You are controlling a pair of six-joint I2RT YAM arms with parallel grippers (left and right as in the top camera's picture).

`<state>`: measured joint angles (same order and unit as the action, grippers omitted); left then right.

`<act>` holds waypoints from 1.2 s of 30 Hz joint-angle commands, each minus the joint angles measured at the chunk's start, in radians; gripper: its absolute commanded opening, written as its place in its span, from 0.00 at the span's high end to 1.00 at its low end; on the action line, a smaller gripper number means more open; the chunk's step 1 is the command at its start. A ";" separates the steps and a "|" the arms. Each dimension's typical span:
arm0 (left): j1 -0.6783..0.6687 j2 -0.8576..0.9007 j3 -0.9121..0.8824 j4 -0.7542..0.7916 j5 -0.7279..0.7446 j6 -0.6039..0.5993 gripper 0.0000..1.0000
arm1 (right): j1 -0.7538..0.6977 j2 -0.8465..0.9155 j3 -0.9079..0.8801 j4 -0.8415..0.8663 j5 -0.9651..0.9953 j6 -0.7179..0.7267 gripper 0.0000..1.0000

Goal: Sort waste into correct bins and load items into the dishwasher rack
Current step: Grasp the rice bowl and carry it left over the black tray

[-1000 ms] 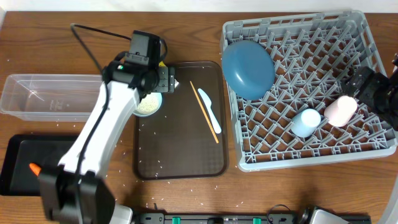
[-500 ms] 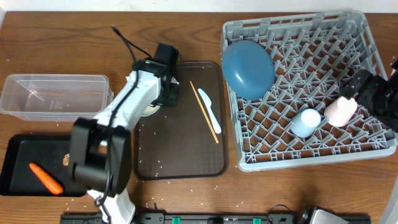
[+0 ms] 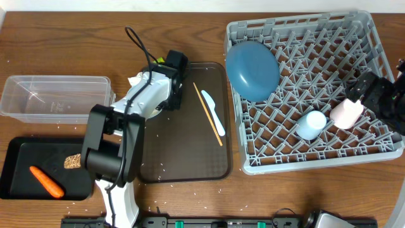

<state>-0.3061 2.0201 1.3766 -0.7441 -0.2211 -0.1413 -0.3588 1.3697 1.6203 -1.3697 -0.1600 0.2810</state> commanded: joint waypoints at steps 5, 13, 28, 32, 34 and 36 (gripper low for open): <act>-0.003 0.001 -0.004 -0.008 -0.027 -0.053 0.94 | -0.006 -0.003 0.003 -0.003 -0.001 -0.009 0.01; -0.047 -0.151 -0.004 -0.063 0.012 -0.101 0.94 | -0.006 -0.003 0.003 0.002 -0.001 -0.009 0.01; -0.008 -0.465 -0.005 -0.155 0.296 -0.209 0.94 | -0.006 -0.003 0.003 0.005 -0.001 -0.009 0.01; 0.077 -0.554 -0.019 -0.215 0.299 -0.214 0.94 | -0.006 -0.003 0.003 0.005 -0.001 -0.009 0.01; 0.148 -0.601 -0.040 -0.234 0.319 -0.220 0.94 | -0.006 -0.003 0.003 0.008 -0.001 -0.009 0.01; 0.237 -0.642 -0.064 -0.247 0.354 -0.219 0.94 | -0.006 -0.003 0.003 0.011 -0.001 -0.009 0.01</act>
<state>-0.1719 1.4384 1.3510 -0.9733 0.0864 -0.3447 -0.3588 1.3697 1.6203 -1.3636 -0.1600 0.2810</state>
